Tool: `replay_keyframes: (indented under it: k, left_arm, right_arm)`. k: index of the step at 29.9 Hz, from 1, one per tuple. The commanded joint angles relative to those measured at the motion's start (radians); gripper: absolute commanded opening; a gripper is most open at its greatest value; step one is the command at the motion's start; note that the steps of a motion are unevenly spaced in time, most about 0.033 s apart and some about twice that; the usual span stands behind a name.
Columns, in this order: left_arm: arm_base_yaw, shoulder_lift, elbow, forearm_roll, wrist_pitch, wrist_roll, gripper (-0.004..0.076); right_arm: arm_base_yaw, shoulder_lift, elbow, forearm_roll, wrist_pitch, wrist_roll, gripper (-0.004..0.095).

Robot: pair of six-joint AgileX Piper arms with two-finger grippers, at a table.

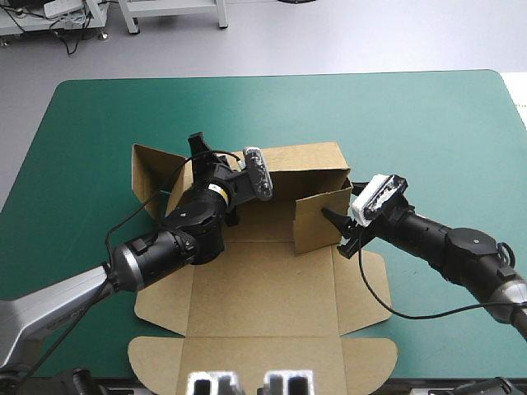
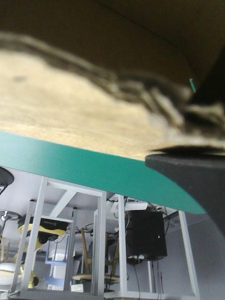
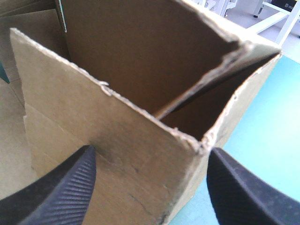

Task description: Fold the box

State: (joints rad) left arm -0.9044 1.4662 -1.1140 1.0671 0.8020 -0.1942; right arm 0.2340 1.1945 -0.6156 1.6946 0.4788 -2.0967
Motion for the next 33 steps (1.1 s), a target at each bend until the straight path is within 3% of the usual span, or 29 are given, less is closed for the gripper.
replay_keyframes:
  k: [1,6,13,20,28,33]
  left_arm:
    - [-0.034,0.028,-0.071,-0.210,-0.035,-0.005,0.0009]
    - [-0.104,0.074,-0.090,-0.242,0.035,0.053,0.0009]
    - [-0.117,0.052,-0.079,-0.256,0.113,0.085,0.0005]
    - [-0.041,0.000,-0.001,-0.204,0.109,0.085,0.0005]
    - [0.028,-0.068,0.214,-0.212,-0.159,-0.082,0.0005]
    - [0.028,-0.066,0.214,-0.207,-0.166,-0.090,0.0005]
  right_arm:
    - [0.030,-0.020,-0.041,0.128,0.008,0.009,0.0629]
    - [0.071,-0.020,-0.041,0.131,-0.100,0.029,0.0629]
    - [0.071,-0.024,-0.041,0.131,-0.146,0.036,0.0629]
    - [0.071,-0.024,-0.041,0.131,-0.155,0.052,0.0629]
    - [0.071,-0.024,-0.041,0.131,-0.110,0.075,0.0629]
    - [0.071,-0.024,-0.041,0.131,-0.115,0.090,0.0609]
